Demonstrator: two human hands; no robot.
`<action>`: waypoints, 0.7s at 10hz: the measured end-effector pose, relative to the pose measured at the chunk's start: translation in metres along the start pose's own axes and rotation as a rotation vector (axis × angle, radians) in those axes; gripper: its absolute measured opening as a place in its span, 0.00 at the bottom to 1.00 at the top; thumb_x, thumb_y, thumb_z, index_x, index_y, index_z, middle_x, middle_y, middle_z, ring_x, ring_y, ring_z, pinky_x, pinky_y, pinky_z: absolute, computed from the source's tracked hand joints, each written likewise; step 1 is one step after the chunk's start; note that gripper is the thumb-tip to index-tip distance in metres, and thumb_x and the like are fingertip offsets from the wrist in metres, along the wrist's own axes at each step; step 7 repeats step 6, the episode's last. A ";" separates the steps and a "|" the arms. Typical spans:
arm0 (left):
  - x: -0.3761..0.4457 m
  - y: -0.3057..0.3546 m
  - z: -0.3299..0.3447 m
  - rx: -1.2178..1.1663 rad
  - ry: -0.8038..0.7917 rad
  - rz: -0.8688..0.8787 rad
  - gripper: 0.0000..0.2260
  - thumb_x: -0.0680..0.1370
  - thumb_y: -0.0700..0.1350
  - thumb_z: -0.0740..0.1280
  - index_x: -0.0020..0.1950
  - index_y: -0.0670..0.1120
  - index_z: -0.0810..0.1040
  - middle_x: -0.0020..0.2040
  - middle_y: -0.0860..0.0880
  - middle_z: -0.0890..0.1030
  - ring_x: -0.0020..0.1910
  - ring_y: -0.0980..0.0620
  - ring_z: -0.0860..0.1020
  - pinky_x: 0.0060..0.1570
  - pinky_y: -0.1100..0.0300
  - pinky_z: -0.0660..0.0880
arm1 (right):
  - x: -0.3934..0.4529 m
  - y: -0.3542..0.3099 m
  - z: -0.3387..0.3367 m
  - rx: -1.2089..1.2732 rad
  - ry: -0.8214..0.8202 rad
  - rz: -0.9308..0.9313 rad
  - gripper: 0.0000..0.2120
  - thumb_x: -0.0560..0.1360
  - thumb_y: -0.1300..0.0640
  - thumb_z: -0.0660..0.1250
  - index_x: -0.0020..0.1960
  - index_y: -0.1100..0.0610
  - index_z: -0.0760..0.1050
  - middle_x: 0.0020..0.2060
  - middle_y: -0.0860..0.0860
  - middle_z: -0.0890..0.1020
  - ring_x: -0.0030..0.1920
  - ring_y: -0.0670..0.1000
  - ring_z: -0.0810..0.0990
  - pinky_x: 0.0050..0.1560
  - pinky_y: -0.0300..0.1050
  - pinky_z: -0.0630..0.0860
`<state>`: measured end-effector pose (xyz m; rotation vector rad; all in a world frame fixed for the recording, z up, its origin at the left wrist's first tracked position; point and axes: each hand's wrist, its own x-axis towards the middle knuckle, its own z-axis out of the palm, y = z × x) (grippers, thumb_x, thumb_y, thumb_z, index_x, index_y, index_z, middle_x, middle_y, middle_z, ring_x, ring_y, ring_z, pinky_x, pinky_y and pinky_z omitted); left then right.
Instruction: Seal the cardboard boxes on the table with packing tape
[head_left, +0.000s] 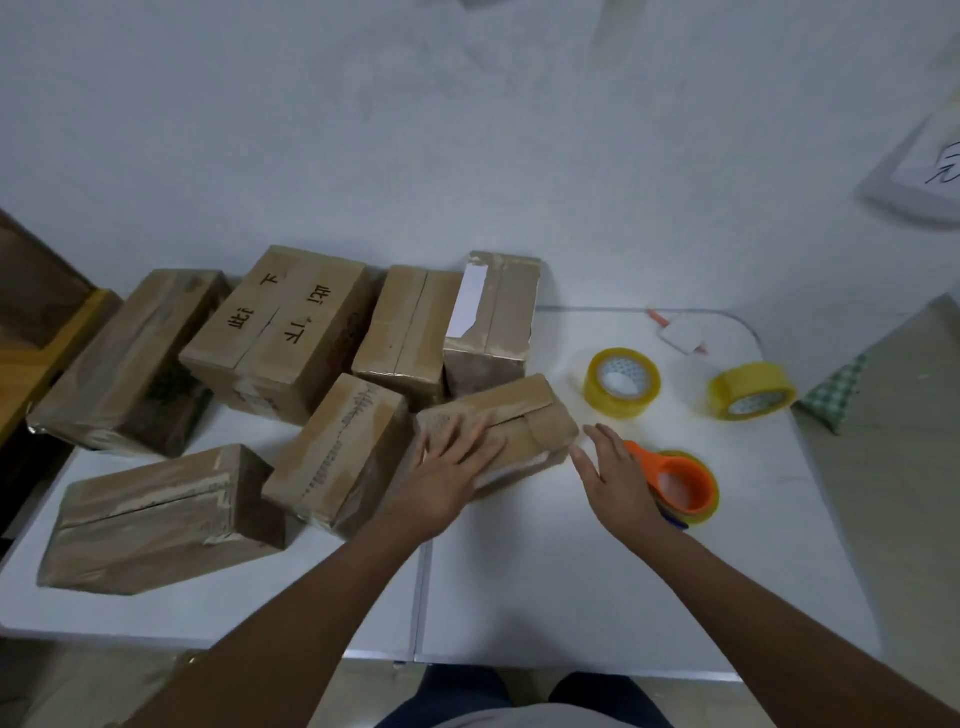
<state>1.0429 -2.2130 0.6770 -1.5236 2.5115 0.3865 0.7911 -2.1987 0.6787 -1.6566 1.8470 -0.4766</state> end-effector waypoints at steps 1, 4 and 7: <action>0.004 -0.017 -0.006 -0.006 0.006 -0.045 0.40 0.81 0.37 0.59 0.79 0.61 0.37 0.80 0.56 0.33 0.78 0.47 0.32 0.77 0.41 0.41 | 0.006 -0.004 0.005 0.039 -0.028 0.017 0.24 0.83 0.46 0.55 0.75 0.55 0.63 0.75 0.53 0.64 0.75 0.53 0.60 0.74 0.53 0.58; 0.031 -0.044 -0.006 -0.103 0.046 0.039 0.30 0.84 0.47 0.57 0.80 0.64 0.45 0.81 0.59 0.39 0.79 0.50 0.35 0.75 0.44 0.40 | 0.037 -0.034 0.002 -0.012 -0.017 -0.051 0.21 0.84 0.49 0.55 0.73 0.57 0.66 0.72 0.53 0.68 0.71 0.53 0.65 0.69 0.45 0.59; 0.036 -0.046 -0.019 -0.070 0.010 0.058 0.27 0.80 0.65 0.46 0.79 0.65 0.46 0.81 0.59 0.43 0.80 0.51 0.41 0.76 0.37 0.42 | 0.065 -0.044 -0.006 -0.003 -0.023 -0.053 0.25 0.82 0.44 0.55 0.75 0.55 0.64 0.74 0.52 0.64 0.72 0.57 0.64 0.71 0.53 0.63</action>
